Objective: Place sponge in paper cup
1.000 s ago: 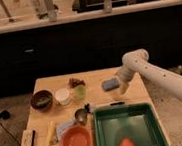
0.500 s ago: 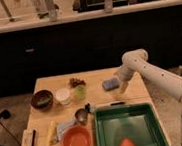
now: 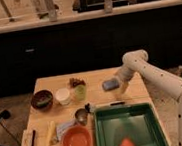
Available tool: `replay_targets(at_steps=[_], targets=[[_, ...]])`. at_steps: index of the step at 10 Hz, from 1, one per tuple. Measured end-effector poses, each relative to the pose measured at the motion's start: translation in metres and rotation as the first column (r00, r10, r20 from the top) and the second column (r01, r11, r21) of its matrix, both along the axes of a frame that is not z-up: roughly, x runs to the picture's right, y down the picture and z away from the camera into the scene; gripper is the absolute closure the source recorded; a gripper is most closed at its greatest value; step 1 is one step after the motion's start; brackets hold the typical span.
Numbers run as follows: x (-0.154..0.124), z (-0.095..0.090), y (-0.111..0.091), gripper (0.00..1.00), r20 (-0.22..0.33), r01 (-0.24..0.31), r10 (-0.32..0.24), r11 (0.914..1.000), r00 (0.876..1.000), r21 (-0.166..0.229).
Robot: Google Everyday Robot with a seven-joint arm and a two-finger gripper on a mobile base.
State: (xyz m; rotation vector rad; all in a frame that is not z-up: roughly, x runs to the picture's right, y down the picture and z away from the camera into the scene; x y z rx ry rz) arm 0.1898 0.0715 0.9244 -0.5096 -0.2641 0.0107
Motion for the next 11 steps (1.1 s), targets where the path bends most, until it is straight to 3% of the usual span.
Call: replay_targets(at_steps=[4, 8, 11], targets=[[0.001, 0.003, 0.013, 0.2, 0.005, 0.008, -0.008, 0.9999, 1.0, -0.015], [0.001, 0.007, 0.009, 0.2, 0.008, 0.005, -0.005, 0.9999, 1.0, -0.01], [-0.014, 0.009, 0.006, 0.2, 0.027, 0.044, -0.044, 0.999, 0.999, 0.007]])
